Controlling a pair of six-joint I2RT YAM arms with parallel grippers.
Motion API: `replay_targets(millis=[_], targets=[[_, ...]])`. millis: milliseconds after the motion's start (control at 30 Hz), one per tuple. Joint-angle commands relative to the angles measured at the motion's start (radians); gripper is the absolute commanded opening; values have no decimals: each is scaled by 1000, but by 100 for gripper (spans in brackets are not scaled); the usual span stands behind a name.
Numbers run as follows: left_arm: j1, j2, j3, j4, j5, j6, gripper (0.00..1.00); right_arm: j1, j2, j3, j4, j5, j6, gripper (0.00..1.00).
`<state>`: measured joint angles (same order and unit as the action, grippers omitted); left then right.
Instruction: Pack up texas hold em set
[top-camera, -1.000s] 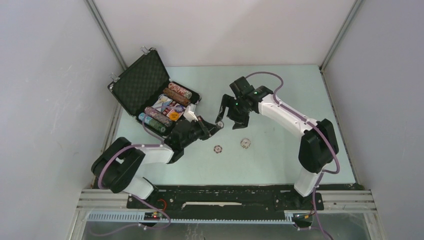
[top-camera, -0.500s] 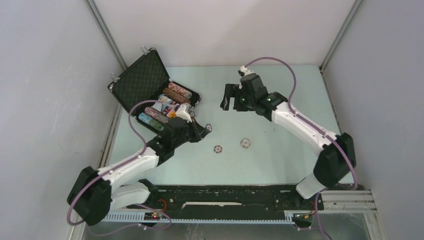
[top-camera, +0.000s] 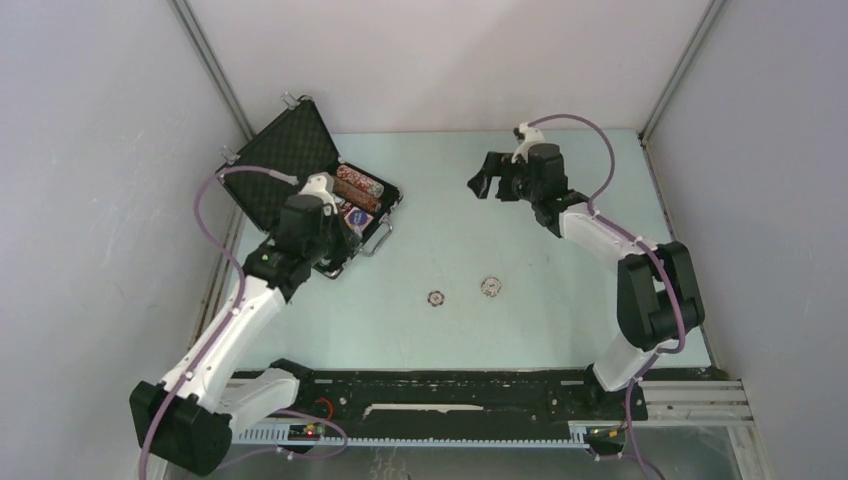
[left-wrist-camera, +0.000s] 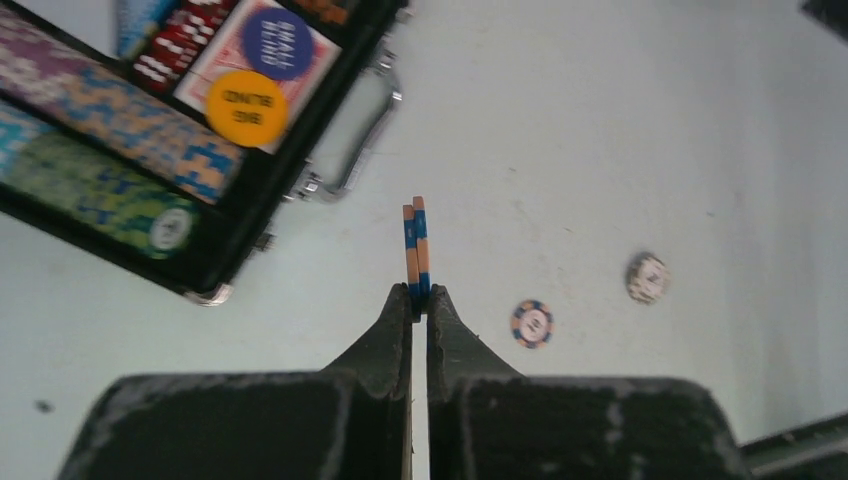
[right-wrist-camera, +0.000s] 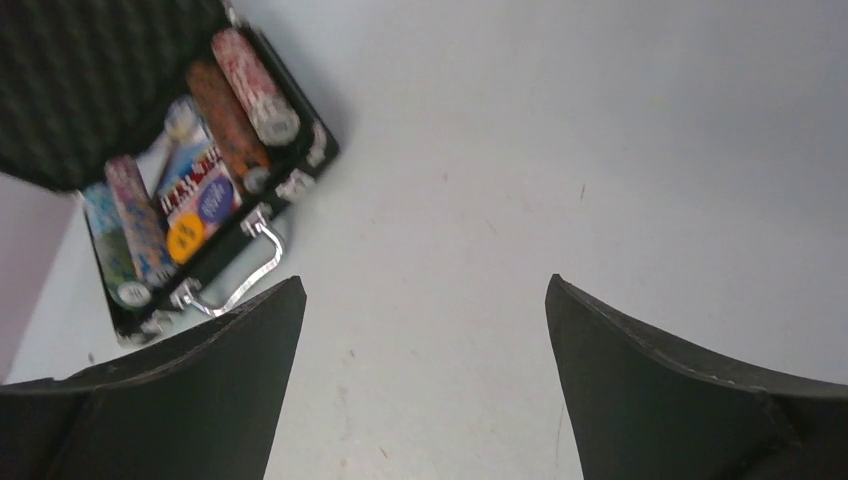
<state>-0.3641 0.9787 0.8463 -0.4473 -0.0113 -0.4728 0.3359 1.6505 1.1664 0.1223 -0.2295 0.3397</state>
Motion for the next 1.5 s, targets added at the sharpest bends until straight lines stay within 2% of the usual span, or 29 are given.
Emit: replay_targets(millis=[0, 100, 233, 400, 500, 633, 733, 1133, 1467], targets=[[88, 117, 167, -167, -43, 151, 0, 19, -11, -24, 57, -40, -114, 100], [128, 238, 305, -254, -99, 216, 0, -5, -33, -87, 117, -59, -92, 100], [129, 358, 431, -323, -213, 297, 0, -28, -29, -94, 135, -102, -73, 100], [118, 567, 581, -360, -198, 357, 0, -29, -37, -105, 144, -107, -81, 100], [115, 644, 639, -394, -243, 397, 0, -29, -42, -112, 151, -108, -83, 100], [112, 668, 610, -394, -279, 470, 0, -30, -45, -113, 151, -110, -84, 100], [111, 677, 579, -384, -242, 521, 0, -29, -52, -119, 156, -105, -83, 100], [99, 711, 482, -335, -155, 539, 0, -25, -53, -128, 175, -114, -76, 100], [48, 713, 416, -314, -185, 537, 0, -20, -50, -128, 180, -122, -71, 100]])
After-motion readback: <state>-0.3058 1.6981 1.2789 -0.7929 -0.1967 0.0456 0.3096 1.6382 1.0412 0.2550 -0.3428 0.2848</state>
